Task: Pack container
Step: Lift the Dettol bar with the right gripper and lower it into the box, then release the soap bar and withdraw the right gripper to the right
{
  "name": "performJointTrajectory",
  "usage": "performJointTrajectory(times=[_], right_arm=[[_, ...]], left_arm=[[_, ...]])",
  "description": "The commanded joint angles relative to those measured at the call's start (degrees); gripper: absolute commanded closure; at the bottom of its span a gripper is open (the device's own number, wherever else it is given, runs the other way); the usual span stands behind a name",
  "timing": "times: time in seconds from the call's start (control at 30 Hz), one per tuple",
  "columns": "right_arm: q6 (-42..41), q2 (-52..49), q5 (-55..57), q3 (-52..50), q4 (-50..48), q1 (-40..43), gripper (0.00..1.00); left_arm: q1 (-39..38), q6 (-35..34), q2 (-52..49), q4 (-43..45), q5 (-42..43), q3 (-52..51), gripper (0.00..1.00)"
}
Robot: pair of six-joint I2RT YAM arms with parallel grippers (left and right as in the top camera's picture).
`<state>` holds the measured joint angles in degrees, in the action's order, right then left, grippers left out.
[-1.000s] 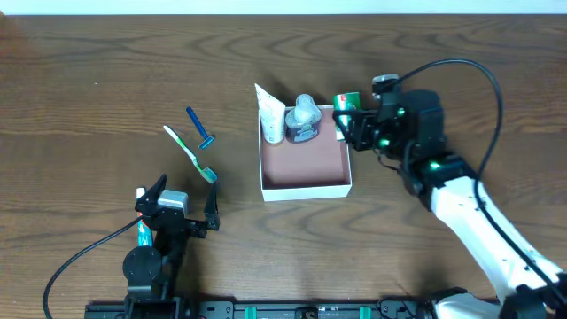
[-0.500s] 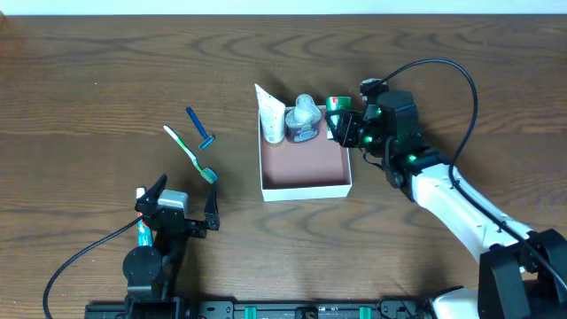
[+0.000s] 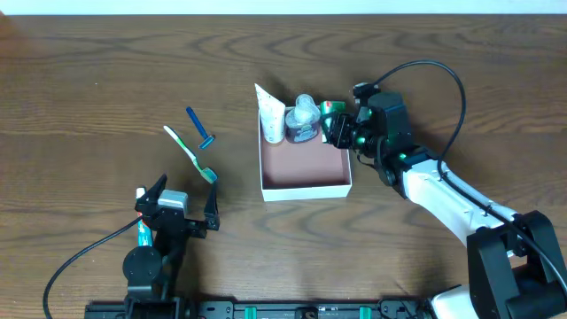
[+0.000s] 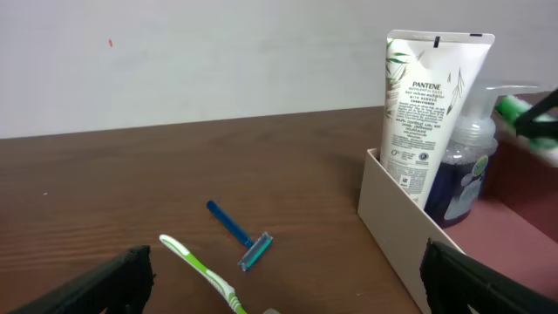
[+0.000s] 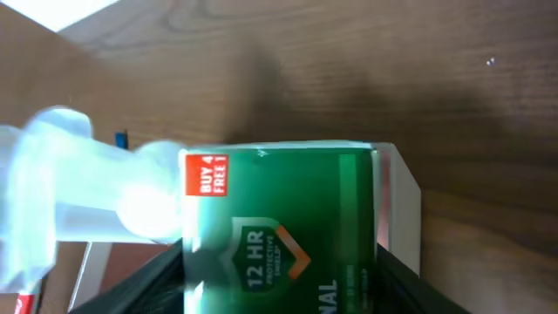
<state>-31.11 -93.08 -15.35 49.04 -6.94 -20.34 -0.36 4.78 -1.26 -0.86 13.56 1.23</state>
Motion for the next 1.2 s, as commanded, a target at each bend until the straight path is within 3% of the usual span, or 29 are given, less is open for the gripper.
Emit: performJointTrajectory(times=[0.0, 0.17, 0.73, 1.17], right_arm=[[-0.2, 0.1, 0.3, 0.9, -0.6, -0.7, 0.37], [-0.2, 0.1, 0.0, 0.9, -1.4, -0.7, 0.25], [-0.2, 4.4, -4.5, 1.4, -5.2, -0.5, 0.11], [4.0, 19.9, 3.0, 1.4, 9.8, 7.5, 0.01]], left_arm=[[0.3, 0.6, 0.0, -1.9, 0.8, -1.0, 0.02], [0.3, 0.6, 0.0, -1.9, 0.8, -1.0, 0.02], [0.3, 0.6, 0.0, -1.9, 0.8, -1.0, 0.02], [0.3, 0.6, 0.0, -1.9, 0.8, -1.0, 0.02]])
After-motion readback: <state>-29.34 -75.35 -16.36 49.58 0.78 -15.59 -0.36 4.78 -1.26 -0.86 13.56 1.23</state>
